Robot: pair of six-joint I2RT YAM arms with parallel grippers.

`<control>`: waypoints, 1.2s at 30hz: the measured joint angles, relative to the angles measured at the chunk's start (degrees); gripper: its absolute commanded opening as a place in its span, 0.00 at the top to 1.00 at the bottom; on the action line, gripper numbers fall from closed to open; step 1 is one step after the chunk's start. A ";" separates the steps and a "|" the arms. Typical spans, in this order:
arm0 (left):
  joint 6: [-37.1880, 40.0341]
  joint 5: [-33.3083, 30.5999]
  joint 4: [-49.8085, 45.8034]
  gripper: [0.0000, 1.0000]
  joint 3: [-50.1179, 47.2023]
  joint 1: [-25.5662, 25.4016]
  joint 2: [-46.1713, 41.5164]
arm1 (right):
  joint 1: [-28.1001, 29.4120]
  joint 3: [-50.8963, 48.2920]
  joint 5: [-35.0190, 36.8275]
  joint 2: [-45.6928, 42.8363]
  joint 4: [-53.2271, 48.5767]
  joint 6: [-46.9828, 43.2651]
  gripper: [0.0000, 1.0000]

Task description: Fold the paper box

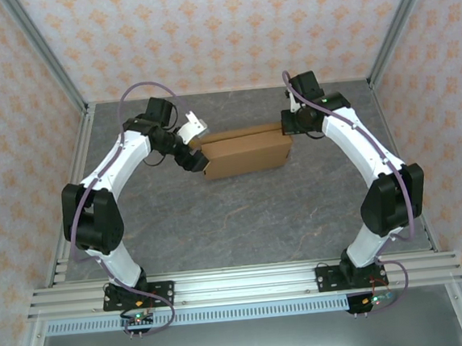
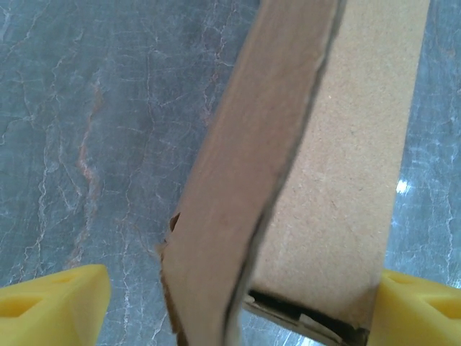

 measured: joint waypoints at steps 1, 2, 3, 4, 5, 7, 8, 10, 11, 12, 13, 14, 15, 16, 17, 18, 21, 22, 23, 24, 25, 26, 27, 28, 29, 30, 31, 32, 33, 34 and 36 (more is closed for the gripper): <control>-0.28 0.31 0.26 0.08 -0.17 0.26 -0.37 | 0.09 0.04 0.02 0.00 -0.07 0.00 0.97; -0.42 0.50 0.42 0.08 -0.28 0.37 -0.76 | 0.11 0.09 0.02 0.00 -0.13 0.00 0.97; -0.52 0.68 0.48 0.08 -0.28 0.61 -1.16 | 0.17 0.11 0.02 0.00 -0.13 0.00 0.97; -0.57 0.81 0.63 0.08 -0.28 0.68 -1.53 | 0.26 0.13 0.02 0.04 -0.15 0.00 0.97; -0.79 1.09 0.87 0.08 -0.28 0.74 -1.90 | 0.39 0.31 0.07 0.11 -0.22 0.00 0.97; -1.27 1.55 1.49 0.09 -0.28 1.03 -2.45 | 0.61 0.63 0.20 0.33 -0.39 0.00 0.97; -1.66 1.81 1.86 0.10 -0.31 1.11 -2.60 | 0.70 0.83 0.24 0.44 -0.52 0.00 0.97; -2.54 2.54 2.86 0.12 -0.59 1.55 -2.99 | 0.85 1.16 0.37 0.66 -0.70 0.00 0.97; -3.34 2.91 3.50 0.14 -0.98 1.88 -3.28 | 0.96 1.38 0.42 0.76 -0.87 0.00 0.97; -4.13 2.99 4.07 0.16 -1.40 2.19 -3.61 | 0.96 1.51 0.48 0.87 -1.03 0.00 0.97; -5.05 2.99 4.59 0.18 -1.79 2.27 -3.98 | 0.96 1.57 0.52 0.92 -1.05 0.00 0.97; -6.14 2.91 5.22 0.22 -2.25 2.58 -4.46 | 0.96 1.60 0.63 0.96 -1.11 0.00 0.97; -7.48 2.56 5.81 0.27 -2.60 2.64 -4.90 | 0.96 1.60 0.76 0.96 -1.16 0.00 0.97; -8.52 2.03 6.21 0.30 -2.86 2.64 -5.27 | 0.96 1.62 0.87 0.96 -1.20 0.00 0.97; -10.05 1.29 6.73 0.35 -3.19 2.62 -5.77 | 0.96 1.62 0.90 0.96 -1.22 0.00 0.97; -11.65 0.48 7.10 0.41 -3.50 2.60 -6.25 | 0.96 1.64 0.96 0.96 -1.22 0.00 0.97; -15.61 -1.97 8.28 0.52 -4.96 2.45 -7.98 | 0.96 1.64 1.05 0.98 -1.25 0.00 0.97; -16.55 -2.89 8.33 0.53 -5.33 2.40 -8.48 | 0.96 1.66 1.05 0.98 -1.25 0.00 0.97; -17.38 -4.02 8.28 0.55 -5.64 2.10 -8.98 | 0.96 1.70 1.05 1.01 -1.29 0.00 0.97; -17.92 -4.92 8.31 0.59 -5.75 1.66 -9.31 | 0.98 1.81 1.05 1.07 -1.44 0.00 0.97; -18.29 -5.66 8.31 0.63 -5.77 1.11 -9.51 | 1.05 1.92 1.05 1.11 -1.51 0.00 0.97; -18.56 -6.23 8.28 0.66 -5.79 0.48 -9.57 | 1.14 2.01 1.07 1.16 -1.62 0.00 0.97; -18.80 -6.62 8.26 0.67 -5.79 0.00 -9.60 | 1.22 2.03 1.11 1.18 -1.66 0.00 0.97; -18.95 -6.97 8.17 0.68 -5.79 -0.46 -9.57 | 1.22 2.03 1.11 1.18 -1.64 0.00 0.97; -19.06 -7.32 8.09 0.71 -5.77 -0.83 -9.57 | 1.31 2.12 1.11 1.18 -1.68 0.00 0.97; -19.15 -7.50 8.04 0.74 -5.77 -0.94 -9.57 | 1.33 2.14 1.11 1.18 -1.73 0.00 0.97; -19.23 -7.65 7.96 0.76 -5.75 -0.96 -9.57 | 1.36 2.16 1.11 1.18 -1.81 0.00 0.97; -19.32 -7.87 7.87 0.79 -5.70 -0.94 -9.53 | 1.33 2.16 1.11 1.18 -1.86 0.00 0.97; -19.45 -8.02 7.82 0.80 -5.68 -0.94 -9.51 | 1.33 2.19 1.11 1.20 -1.86 0.00 0.97; -19.54 -8.13 7.72 0.81 -5.57 -0.92 -9.42 | 1.33 2.23 1.11 1.20 -1.86 0.00 0.97; -19.78 -8.46 7.72 0.84 -5.38 -0.94 -9.31 | 1.36 2.23 1.11 1.25 -1.88 0.00 0.97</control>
